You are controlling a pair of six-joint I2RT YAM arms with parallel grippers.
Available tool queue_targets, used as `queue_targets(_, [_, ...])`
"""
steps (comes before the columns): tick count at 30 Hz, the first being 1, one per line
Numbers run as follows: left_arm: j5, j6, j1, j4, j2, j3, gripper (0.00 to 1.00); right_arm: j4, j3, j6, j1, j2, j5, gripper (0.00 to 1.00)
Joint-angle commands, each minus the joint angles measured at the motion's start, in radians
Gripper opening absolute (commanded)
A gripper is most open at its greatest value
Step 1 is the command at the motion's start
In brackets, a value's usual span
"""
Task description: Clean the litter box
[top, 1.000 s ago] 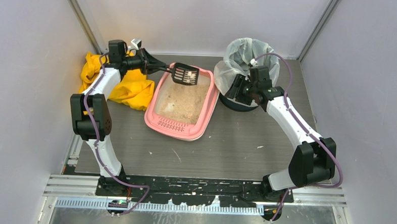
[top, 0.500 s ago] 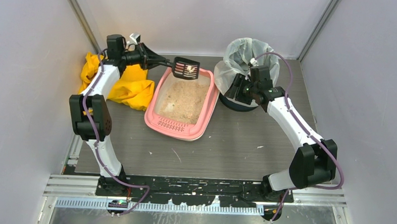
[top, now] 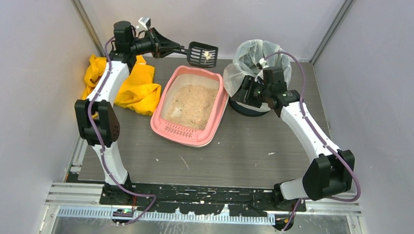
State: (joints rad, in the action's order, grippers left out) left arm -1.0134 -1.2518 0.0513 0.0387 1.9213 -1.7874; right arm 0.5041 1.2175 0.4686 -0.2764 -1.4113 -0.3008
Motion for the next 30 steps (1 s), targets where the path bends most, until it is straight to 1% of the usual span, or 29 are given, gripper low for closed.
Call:
queue_targets(1, [-0.015,-0.053,-0.01,-0.098,0.001,-0.001,0.0,-0.013,0.009,-0.022,0.0,0.081,-0.02,0.6])
queue_targets(5, [0.001,-0.052,0.012,-0.084,0.017,-0.042,0.0,-0.005,0.019,-0.02,0.001,0.1,-0.033,0.6])
queue_targets(9, [0.031,-0.059,0.062,-0.073,0.074,-0.139,0.0,0.017,0.092,-0.018,0.0,0.101,-0.09,0.6])
queue_targets(11, [0.046,-0.079,0.081,-0.095,0.104,-0.176,0.0,0.02,0.139,-0.015,0.0,0.1,-0.105,0.6])
queue_targets(15, [0.087,-0.152,0.112,-0.192,0.171,-0.248,0.0,0.018,0.215,0.002,0.0,0.096,-0.095,0.6])
queue_targets(18, [0.124,-0.153,0.133,-0.2,0.229,-0.331,0.0,0.003,0.235,0.02,0.002,0.102,-0.091,0.6])
queue_targets(21, [0.158,-0.151,0.15,-0.216,0.275,-0.383,0.0,0.011,0.224,0.021,0.004,0.122,-0.08,0.6])
queue_targets(24, [0.18,-0.149,0.169,-0.236,0.337,-0.445,0.0,0.013,0.195,0.031,0.01,0.165,-0.034,0.6])
queue_targets(26, [0.194,-0.143,0.185,-0.266,0.37,-0.493,0.0,0.015,0.177,0.045,0.017,0.202,0.029,0.6])
queue_targets(30, [0.217,-0.088,0.227,-0.275,0.416,-0.57,0.0,0.003,0.138,0.088,0.039,0.29,0.252,0.6])
